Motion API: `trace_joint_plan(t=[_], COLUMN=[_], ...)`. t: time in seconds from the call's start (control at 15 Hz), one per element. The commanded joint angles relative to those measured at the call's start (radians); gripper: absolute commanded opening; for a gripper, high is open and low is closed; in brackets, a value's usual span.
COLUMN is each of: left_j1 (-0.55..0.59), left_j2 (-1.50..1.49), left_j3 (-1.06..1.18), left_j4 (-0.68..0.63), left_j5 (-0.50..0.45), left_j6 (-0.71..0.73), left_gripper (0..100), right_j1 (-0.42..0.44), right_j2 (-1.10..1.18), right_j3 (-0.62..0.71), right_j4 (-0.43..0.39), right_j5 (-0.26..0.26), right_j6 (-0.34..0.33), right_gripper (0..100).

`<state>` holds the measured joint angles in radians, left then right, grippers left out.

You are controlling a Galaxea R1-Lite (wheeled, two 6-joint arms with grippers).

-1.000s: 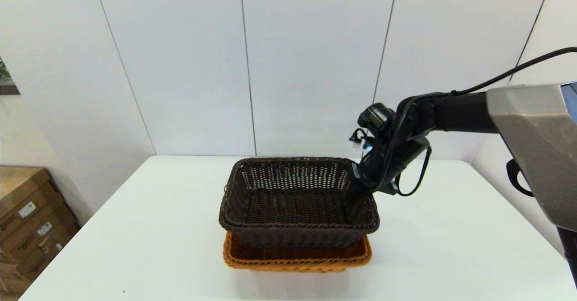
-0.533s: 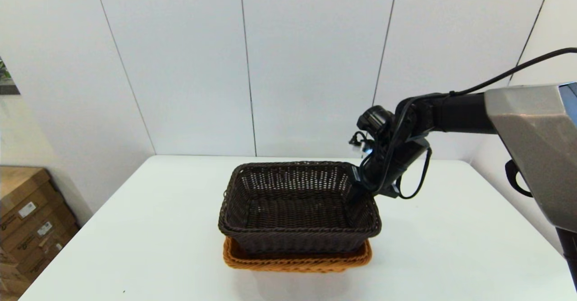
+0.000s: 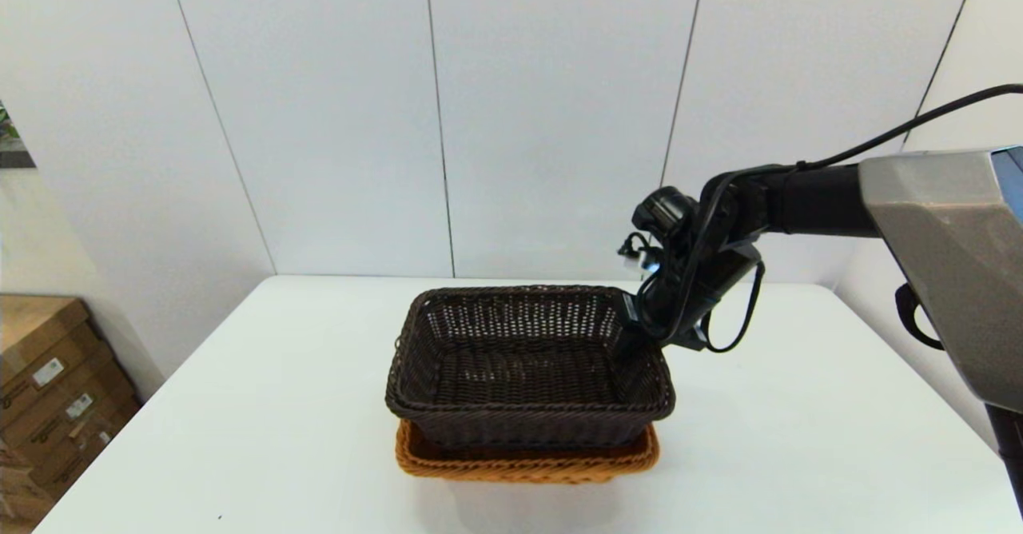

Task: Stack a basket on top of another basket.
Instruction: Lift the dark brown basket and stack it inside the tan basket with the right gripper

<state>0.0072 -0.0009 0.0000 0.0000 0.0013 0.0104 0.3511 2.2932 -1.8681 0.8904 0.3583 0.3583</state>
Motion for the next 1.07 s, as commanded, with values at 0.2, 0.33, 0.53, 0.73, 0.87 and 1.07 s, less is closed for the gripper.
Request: trace_joint_plan(t=[0.2,0.33,0.53,0.73,0.87,1.07], left_j1=[0.0,0.0,0.0,0.0,0.0,0.0], left_j2=[-0.001,-0.001,-0.001,-0.001,-0.001,-0.001], left_j3=[0.002,0.002,0.002,0.002,0.002,0.002], left_j4=[0.0,0.0,0.0,0.0,0.0,0.0], left_j5=[0.0,0.0,0.0,0.0,0.0,0.0], left_j6=[0.0,0.0,0.0,0.0,0.0,0.0], left_gripper=[100,100,100,100,100,100], right_j1=[0.0,0.0,0.0,-0.007,-0.02,-0.061], right_j2=[-0.001,-0.001,-0.001,-0.004,-0.017,-0.072], right_j3=[0.0,0.001,0.001,0.0,-0.002,-0.002], right_j4=[0.005,0.005,0.005,0.005,0.005,0.005], right_j5=[0.002,0.002,0.002,0.001,-0.001,-0.005], right_j6=[0.002,0.001,0.002,0.002,-0.001,-0.005], right_gripper=[100,100,100,100,100,100])
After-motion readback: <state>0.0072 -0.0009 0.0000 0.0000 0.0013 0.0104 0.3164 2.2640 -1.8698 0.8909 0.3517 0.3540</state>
